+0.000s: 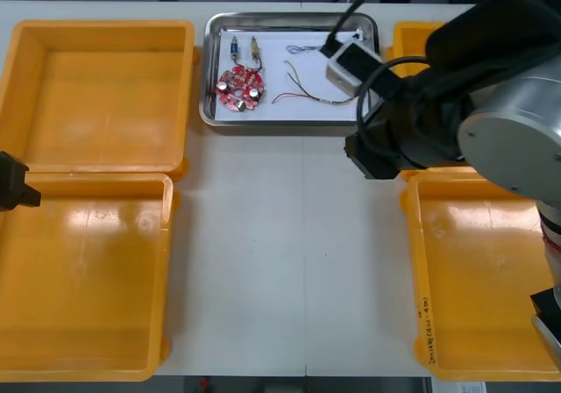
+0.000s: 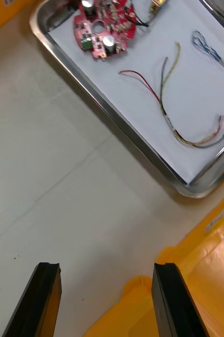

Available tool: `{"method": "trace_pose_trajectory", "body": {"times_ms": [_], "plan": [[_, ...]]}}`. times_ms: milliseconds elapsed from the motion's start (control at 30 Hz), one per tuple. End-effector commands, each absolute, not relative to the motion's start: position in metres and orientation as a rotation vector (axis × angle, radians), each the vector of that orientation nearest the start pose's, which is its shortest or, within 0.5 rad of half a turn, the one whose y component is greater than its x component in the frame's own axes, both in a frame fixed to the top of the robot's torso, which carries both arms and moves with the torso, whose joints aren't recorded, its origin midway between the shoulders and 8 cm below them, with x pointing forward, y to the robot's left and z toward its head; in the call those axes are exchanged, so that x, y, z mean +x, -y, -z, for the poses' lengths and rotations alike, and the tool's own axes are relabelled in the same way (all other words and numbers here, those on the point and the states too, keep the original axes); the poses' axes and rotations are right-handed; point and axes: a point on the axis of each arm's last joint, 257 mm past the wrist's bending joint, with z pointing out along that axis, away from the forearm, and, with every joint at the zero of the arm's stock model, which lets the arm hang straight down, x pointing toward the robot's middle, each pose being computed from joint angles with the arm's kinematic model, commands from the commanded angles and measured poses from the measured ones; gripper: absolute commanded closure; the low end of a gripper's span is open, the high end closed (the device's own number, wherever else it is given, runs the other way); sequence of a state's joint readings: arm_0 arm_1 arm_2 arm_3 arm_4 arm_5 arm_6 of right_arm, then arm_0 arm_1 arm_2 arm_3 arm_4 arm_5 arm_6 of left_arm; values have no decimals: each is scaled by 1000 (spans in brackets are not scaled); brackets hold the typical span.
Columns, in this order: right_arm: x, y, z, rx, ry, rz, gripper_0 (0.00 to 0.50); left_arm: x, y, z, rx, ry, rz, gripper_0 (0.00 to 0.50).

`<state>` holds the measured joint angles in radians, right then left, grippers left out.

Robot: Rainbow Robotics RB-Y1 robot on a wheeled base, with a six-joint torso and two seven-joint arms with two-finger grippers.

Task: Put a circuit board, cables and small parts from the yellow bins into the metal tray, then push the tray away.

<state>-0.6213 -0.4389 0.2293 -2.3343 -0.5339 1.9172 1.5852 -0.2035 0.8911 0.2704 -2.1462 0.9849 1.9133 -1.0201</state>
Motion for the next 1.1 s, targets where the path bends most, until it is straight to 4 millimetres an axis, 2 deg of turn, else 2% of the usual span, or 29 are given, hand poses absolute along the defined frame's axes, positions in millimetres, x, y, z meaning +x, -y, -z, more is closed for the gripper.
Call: {"method": "trace_pose_trajectory", "body": {"times_ms": [33, 267, 367, 400, 567, 767, 1100], "plan": [[430, 167, 79, -744, -2194, 92, 0, 367, -386, 140, -133, -2708, -34, 0], [424, 239, 87, -503, -2272, 92, 0, 367, -386, 140, -133, -2708, -34, 0], [420, 266, 90, -409, -2296, 102, 0, 367, -386, 140, -133, -2708, -34, 0], [419, 270, 91, -399, -2299, 103, 0, 367, -386, 140, -133, -2708, -34, 0], [408, 312, 105, -304, -2356, 174, 0, 367, -386, 140, -133, -2708, -34, 0], [403, 342, 119, -221, -2423, 174, 0, 367, -386, 140, -133, -2708, -34, 0], [402, 375, 132, -99, -2492, 124, 0, 367, -386, 140, -133, -2708, -34, 0]]}}
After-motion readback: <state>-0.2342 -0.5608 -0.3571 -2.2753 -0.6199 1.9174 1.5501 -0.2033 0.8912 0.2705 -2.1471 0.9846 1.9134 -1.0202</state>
